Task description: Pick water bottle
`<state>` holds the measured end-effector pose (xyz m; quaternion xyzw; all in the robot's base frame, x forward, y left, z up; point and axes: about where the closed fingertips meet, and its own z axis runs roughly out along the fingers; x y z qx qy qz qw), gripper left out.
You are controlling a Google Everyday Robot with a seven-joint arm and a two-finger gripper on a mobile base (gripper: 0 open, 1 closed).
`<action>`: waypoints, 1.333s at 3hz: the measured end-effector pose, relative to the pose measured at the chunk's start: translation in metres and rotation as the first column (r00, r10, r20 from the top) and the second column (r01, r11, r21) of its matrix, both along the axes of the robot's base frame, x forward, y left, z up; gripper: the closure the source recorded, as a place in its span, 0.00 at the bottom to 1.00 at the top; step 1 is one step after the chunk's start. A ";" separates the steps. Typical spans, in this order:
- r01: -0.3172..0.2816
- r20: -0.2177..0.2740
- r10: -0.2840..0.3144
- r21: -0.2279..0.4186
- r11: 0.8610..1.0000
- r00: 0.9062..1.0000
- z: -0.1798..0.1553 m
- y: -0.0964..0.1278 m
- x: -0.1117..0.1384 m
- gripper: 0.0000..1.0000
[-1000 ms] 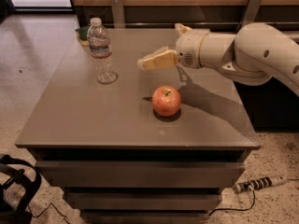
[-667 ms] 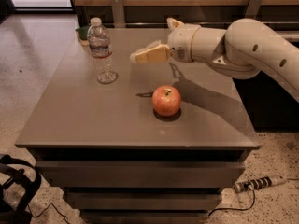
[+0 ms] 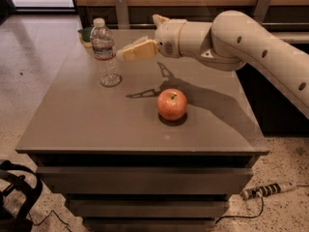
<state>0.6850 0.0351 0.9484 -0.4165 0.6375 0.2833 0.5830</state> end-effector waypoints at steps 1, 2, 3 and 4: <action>-0.050 -0.035 0.050 0.003 0.999 0.998 0.001 0.030 -0.003 0.00; -0.087 -0.053 0.087 0.010 0.996 0.995 0.005 0.055 -0.013 0.00; -0.122 -0.061 0.123 0.015 0.992 0.991 0.007 0.080 -0.025 0.00; -0.151 -0.060 0.154 0.041 0.988 0.986 -0.001 0.097 -0.024 0.00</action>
Offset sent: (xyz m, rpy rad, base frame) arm -0.0257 0.0836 0.0094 0.0145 0.0759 0.1258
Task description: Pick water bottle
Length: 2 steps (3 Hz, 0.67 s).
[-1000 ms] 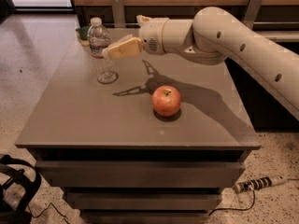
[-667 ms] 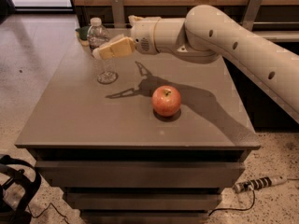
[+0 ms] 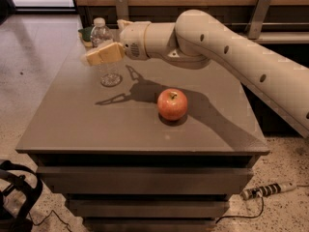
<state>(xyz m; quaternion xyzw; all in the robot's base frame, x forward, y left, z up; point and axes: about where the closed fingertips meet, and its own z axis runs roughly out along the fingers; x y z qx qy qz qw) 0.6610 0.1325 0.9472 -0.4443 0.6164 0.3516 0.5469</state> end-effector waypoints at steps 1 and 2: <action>-0.010 0.000 0.010 0.015 1.000 1.000 -0.012 0.009 0.005 0.20; -0.014 0.000 0.014 0.015 1.000 1.000 -0.011 0.011 0.003 0.41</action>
Offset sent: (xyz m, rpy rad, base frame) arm 0.0040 0.0076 -0.0101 0.0136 0.0002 0.0085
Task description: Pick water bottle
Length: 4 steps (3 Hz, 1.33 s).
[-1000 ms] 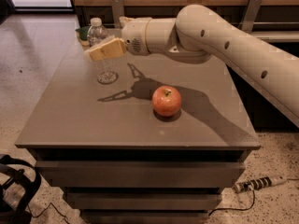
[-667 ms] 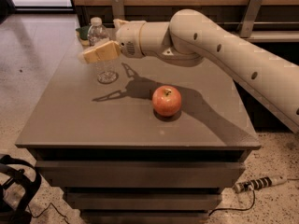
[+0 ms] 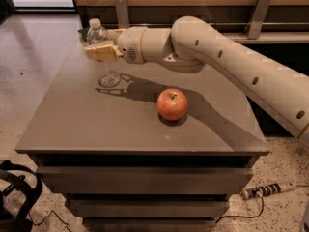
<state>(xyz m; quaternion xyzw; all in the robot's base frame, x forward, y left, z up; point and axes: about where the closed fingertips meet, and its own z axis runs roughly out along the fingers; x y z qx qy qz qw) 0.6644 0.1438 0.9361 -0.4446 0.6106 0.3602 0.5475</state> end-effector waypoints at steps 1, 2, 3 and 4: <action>-0.004 0.000 0.004 0.000 1.000 1.000 0.000 0.003 -0.001 0.66; -0.008 0.000 0.008 0.001 1.000 1.000 0.000 0.005 -0.002 0.89; -0.012 0.000 0.012 0.001 1.000 1.000 0.000 0.007 -0.003 1.00; -0.012 0.000 0.012 0.001 1.000 1.000 0.001 0.007 -0.003 1.00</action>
Offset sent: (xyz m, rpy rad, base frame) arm -0.0008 0.0021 0.0001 0.0003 0.0000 0.0035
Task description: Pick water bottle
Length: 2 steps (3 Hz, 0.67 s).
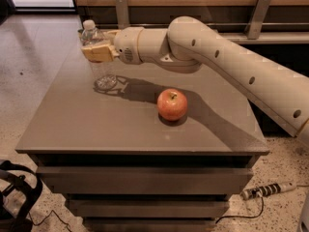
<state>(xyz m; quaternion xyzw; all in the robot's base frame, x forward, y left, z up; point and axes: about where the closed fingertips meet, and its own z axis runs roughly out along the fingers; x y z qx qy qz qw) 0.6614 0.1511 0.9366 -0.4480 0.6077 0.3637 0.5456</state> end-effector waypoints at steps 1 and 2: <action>0.003 0.044 -0.004 0.020 1.000 0.999 0.019 -0.006 -0.007 1.00; 0.007 0.118 -0.011 0.040 0.999 0.993 0.047 -0.014 -0.018 1.00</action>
Offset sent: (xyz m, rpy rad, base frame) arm -0.0309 -0.0312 0.0840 0.0632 -0.2163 -0.0266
